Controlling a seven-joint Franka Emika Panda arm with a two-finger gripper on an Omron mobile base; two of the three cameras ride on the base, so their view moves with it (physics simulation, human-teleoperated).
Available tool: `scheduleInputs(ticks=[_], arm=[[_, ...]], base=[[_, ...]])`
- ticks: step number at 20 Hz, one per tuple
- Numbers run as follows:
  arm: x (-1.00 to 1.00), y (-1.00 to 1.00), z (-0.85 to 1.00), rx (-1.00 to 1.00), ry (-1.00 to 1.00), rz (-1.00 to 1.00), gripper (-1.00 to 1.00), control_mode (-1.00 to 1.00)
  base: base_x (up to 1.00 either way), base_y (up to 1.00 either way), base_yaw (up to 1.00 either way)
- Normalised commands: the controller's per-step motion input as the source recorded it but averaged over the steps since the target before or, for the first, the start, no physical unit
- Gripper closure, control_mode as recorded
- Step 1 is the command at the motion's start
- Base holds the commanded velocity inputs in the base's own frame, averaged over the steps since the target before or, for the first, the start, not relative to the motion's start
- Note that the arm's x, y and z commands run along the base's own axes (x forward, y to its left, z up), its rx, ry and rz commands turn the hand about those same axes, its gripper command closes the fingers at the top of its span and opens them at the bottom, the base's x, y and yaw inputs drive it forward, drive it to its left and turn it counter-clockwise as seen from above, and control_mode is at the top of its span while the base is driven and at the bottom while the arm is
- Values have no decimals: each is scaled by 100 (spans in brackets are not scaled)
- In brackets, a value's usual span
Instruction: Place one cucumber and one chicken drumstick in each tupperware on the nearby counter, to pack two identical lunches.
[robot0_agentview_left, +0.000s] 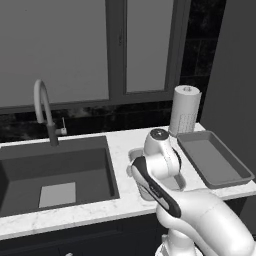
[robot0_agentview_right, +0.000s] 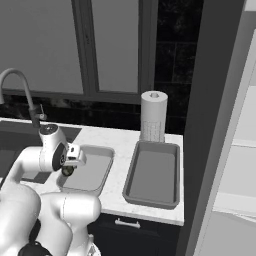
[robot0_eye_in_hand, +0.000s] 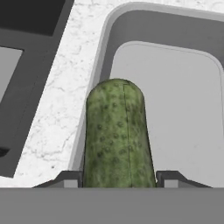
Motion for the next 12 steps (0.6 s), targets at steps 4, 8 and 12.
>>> scheduleInputs(ticks=[4, 8, 12], arm=[[0, -26, -28, 1, -6, 0, 100, -100], [0, -29, -17, 3, -7, 0, 100, -100], [0, -13, -21, 4, -4, 0, 100, -100]], base=[[0, 0, 0], [0, 0, 0], [0, 0, 0]])
